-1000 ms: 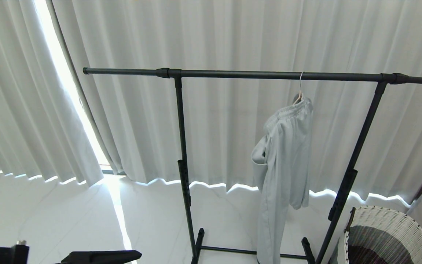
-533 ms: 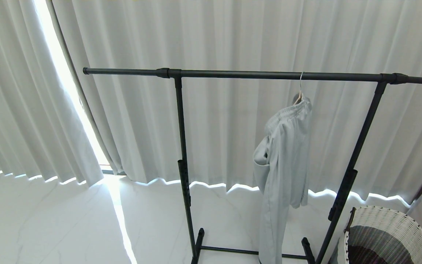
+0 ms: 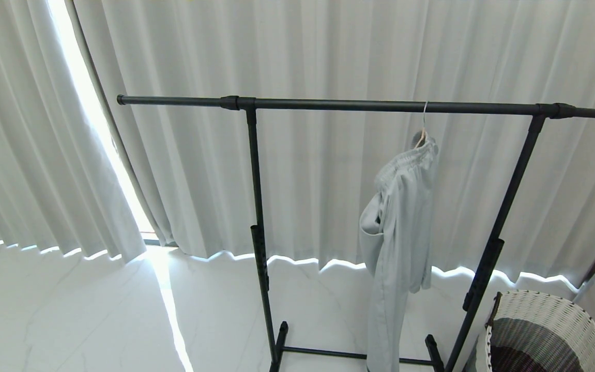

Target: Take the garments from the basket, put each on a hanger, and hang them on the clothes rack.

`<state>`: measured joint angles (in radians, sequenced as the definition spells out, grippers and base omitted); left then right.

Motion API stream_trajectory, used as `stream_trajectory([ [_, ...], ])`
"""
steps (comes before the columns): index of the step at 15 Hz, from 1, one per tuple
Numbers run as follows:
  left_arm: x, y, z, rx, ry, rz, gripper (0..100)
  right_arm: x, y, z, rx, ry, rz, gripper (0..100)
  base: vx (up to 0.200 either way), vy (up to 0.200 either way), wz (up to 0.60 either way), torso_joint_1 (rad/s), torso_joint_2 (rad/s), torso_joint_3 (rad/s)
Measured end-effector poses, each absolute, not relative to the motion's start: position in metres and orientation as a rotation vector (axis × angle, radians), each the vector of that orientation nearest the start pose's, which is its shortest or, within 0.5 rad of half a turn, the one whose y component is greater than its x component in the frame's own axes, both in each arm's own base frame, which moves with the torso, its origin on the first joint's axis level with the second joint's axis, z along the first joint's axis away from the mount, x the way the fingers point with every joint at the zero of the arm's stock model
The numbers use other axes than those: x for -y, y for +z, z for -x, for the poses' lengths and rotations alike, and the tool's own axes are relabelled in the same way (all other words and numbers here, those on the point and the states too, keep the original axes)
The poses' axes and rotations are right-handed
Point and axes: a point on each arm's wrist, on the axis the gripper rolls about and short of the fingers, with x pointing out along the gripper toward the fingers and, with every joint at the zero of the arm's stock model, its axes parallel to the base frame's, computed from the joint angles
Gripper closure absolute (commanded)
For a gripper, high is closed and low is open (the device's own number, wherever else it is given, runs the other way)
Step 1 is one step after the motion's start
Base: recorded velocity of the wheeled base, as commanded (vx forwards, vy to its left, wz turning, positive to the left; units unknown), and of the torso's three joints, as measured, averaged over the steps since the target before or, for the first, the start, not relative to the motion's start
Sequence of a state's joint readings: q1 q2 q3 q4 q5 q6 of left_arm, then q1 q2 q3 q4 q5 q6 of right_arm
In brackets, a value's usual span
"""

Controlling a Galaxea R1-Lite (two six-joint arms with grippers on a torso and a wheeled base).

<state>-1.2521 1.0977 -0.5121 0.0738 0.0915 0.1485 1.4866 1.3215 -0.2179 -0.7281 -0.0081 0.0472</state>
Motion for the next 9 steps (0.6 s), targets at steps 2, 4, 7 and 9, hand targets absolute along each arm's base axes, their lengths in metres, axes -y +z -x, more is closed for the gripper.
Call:
stream_trajectory([
  [2, 0.1258, 0.1686, -0.0439, -0.467, -1.159, -0.564, 100, -0.167, 0.1316, -0.0141, -0.334, 1.451, 0.241, 100, 0.0, 0.0, 0.0, 0.0, 0.0, 0.0],
  [4, 0.1264, 0.1667, -0.044, -0.473, -1.16, -0.571, 100, -0.167, 0.1324, -0.0141, -0.331, 1.45, 0.238, 100, 0.0, 0.0, 0.0, 0.0, 0.0, 0.0],
  [7, 0.1259, 0.1645, -0.0437, -0.48, -1.161, -0.579, 100, -0.167, 0.1328, -0.0142, -0.329, 1.447, 0.236, 100, 0.0, 0.0, 0.0, 0.0, 0.0, 0.0],
  [9, 0.1257, 0.164, -0.0438, -0.482, -1.159, -0.579, 100, -0.167, 0.133, -0.0142, -0.329, 1.445, 0.235, 100, 0.0, 0.0, 0.0, 0.0, 0.0, 0.0],
])
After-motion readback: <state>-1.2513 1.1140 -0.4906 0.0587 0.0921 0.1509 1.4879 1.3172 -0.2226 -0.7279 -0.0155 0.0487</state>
